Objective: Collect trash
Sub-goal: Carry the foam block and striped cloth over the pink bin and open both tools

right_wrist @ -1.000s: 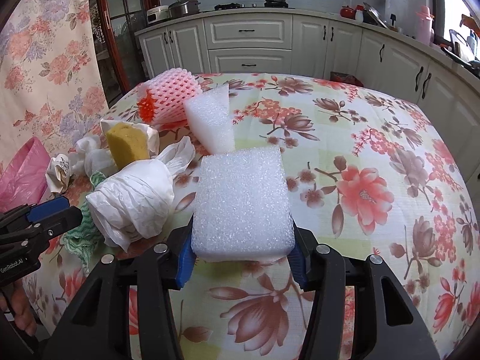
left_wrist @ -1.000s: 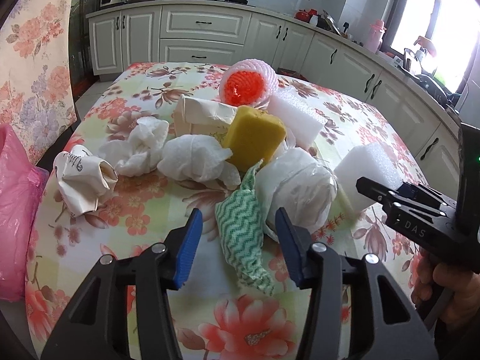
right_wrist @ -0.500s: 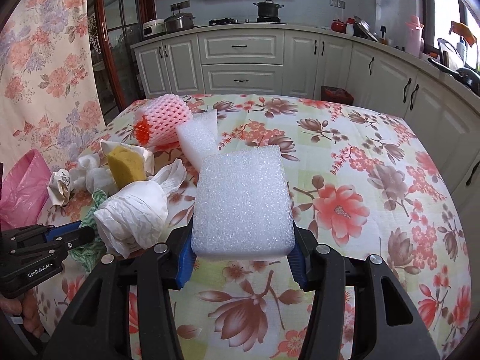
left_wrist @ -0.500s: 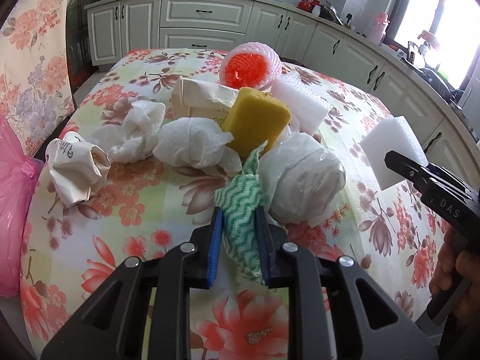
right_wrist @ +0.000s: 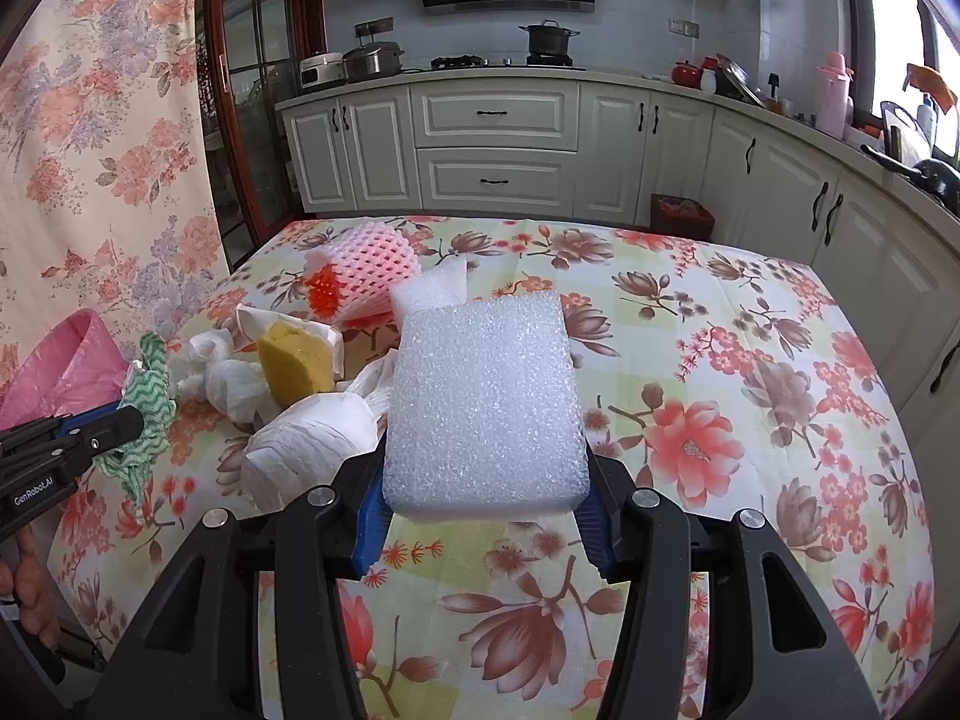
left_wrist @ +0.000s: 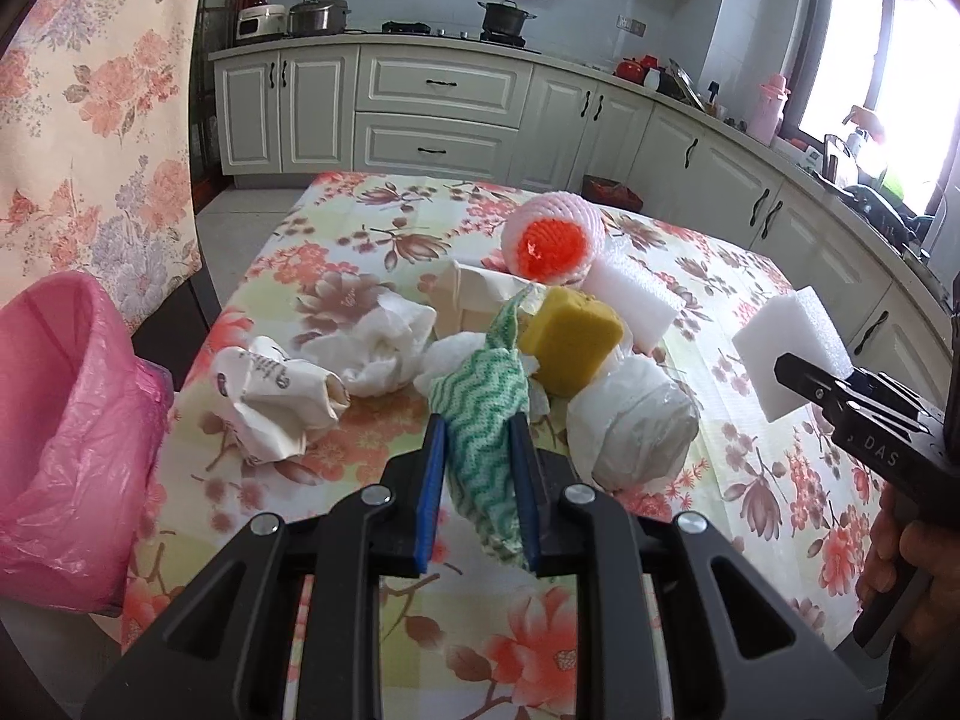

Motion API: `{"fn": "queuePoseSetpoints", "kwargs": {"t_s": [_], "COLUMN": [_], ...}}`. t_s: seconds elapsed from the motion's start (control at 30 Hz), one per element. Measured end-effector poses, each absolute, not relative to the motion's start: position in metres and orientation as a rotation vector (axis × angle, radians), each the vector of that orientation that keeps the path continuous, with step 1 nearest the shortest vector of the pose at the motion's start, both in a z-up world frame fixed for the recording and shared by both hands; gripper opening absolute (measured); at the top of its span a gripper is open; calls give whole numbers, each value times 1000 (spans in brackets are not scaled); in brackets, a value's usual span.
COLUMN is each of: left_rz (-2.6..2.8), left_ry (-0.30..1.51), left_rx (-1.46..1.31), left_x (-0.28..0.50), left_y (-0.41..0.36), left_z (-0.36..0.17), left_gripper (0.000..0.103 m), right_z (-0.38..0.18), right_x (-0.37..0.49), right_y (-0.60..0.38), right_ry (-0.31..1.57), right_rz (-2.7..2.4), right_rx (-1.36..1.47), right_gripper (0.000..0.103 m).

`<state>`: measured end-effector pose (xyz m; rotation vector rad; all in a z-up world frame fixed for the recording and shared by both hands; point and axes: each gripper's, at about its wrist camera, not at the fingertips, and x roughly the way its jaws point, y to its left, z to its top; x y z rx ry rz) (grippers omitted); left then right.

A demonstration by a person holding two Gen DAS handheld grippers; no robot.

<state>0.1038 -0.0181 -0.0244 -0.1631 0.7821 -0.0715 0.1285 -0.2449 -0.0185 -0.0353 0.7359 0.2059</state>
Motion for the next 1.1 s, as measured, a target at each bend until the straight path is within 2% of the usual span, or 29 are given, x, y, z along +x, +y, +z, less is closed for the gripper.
{"fn": "queuePoseSetpoints", "kwargs": {"t_s": [0.47, 1.1], "left_rz": [69, 266], "left_ry": [666, 555], "left_rx": [-206, -281], "left_x": [67, 20], "left_y": [59, 170], "left_z": [13, 35], "left_gripper": [21, 21], "right_z": [7, 37], "right_x": [126, 126], "right_y": [-198, -92], "right_ry": [686, 627], "right_rz": [275, 425], "right_rx": [-67, -113], "right_gripper": [49, 49]}}
